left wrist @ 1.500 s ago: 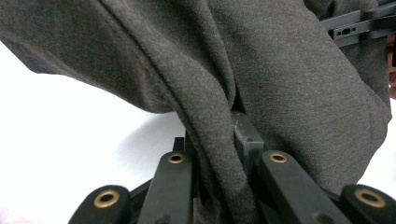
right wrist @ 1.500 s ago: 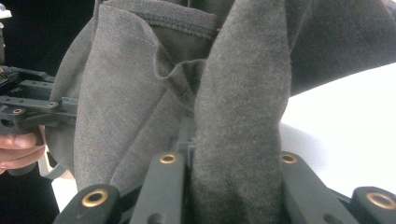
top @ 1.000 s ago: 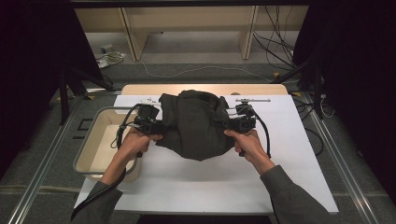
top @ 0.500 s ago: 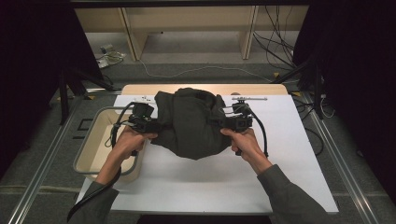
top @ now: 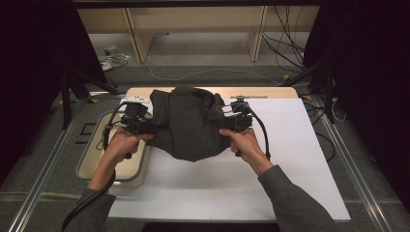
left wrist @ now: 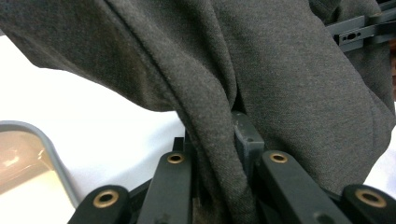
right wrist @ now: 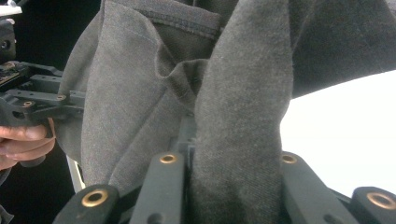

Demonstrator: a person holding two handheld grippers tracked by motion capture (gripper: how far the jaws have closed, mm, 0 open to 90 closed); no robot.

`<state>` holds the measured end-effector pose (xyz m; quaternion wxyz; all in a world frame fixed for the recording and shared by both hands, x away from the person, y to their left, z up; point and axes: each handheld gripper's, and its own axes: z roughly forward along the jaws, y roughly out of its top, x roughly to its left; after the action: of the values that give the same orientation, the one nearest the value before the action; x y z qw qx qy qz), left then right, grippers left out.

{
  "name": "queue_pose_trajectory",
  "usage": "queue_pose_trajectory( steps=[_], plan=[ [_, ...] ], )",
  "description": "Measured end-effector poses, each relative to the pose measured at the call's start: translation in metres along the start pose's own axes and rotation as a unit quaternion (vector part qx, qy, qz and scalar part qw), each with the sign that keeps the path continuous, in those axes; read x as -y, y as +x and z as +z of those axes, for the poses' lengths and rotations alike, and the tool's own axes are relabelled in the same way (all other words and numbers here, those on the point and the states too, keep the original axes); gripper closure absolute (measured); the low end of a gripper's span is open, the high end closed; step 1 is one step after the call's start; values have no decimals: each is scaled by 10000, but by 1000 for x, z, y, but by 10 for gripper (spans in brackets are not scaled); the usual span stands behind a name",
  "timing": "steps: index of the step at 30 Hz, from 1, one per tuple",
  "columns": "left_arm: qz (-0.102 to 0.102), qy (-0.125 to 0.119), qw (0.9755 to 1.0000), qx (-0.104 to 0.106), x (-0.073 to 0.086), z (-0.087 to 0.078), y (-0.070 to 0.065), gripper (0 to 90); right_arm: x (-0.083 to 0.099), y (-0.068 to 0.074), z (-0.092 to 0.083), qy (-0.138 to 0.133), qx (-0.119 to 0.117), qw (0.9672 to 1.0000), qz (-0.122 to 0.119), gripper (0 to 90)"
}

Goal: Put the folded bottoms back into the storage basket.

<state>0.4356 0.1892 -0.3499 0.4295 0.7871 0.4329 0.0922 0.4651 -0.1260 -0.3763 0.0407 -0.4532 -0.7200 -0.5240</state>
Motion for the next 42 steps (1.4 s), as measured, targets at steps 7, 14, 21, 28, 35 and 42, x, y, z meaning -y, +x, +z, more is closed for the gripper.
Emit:
queue_pose_trajectory(
  steps=[7, 14, 21, 28, 35, 42],
  plan=[
    [-13, -43, 10000, -51, -1, -10, 7, 791, -6, 7, 8, -6, -41, 10000, -11, 753],
    [-59, -102, 9999, -109, -2, -20, 13, 790, -13, 15, 15, -16, -81, 10000, -43, 752],
    [-143, -82, 9998, -139, 0, -32, 24, 791, -17, 25, 26, -1, -110, 9999, -97, 752],
    [-226, -107, 9995, -198, 2, -44, 34, 791, -21, 36, 38, 30, -123, 9999, -104, 752],
    [-325, -130, 9990, -264, 6, -55, 44, 790, -24, 46, 51, 51, -139, 9998, -163, 752],
    [-429, -93, 9987, -246, 11, -65, 54, 790, -26, 56, 62, 101, -161, 9996, -212, 751]
  ],
)
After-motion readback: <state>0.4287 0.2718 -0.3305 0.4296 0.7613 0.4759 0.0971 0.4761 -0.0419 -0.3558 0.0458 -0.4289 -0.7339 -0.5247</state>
